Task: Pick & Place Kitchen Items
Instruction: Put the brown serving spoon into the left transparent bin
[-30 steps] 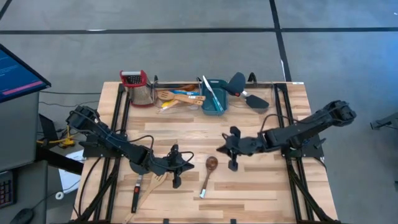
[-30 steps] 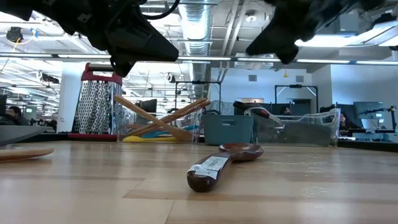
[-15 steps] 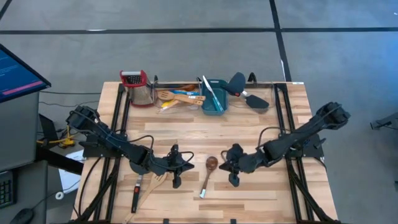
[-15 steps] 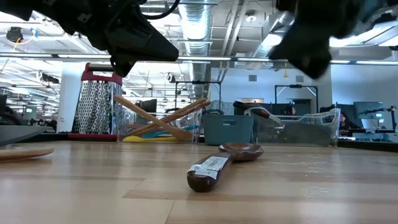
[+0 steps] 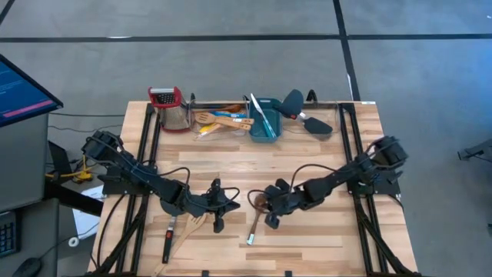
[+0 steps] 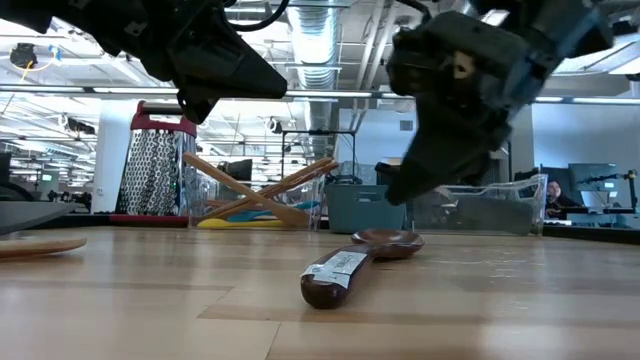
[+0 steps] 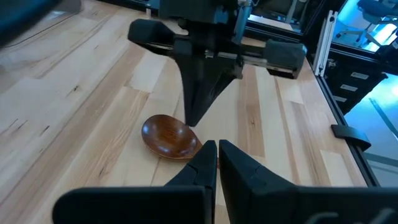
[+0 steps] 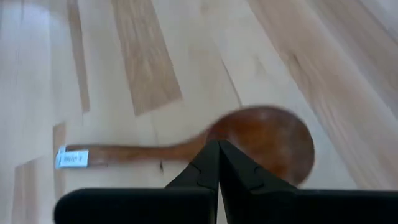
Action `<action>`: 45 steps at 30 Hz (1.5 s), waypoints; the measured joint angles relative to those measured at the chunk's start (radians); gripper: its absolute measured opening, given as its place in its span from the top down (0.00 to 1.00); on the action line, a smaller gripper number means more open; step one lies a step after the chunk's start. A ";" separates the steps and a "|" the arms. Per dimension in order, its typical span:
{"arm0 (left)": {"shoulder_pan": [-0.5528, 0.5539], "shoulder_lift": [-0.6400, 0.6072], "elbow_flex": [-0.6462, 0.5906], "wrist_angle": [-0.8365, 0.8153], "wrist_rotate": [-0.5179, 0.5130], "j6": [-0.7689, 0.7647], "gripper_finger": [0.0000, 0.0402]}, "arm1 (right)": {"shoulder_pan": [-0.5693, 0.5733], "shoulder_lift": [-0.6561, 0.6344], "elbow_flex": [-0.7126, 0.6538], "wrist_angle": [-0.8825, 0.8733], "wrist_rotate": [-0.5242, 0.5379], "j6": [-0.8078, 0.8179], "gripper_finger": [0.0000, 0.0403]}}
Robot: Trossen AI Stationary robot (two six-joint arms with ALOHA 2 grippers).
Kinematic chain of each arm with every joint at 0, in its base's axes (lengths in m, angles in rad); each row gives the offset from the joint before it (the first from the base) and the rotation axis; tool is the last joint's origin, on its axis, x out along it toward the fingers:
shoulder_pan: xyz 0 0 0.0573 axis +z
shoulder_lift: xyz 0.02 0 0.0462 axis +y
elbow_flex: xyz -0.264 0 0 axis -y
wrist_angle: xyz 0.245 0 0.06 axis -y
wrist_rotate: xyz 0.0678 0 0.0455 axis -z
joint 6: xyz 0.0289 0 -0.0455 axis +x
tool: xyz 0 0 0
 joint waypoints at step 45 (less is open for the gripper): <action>0.000 0.000 0.000 -0.005 0.000 0.000 0.99 | -0.212 0.089 0.075 -0.328 0.078 0.169 1.00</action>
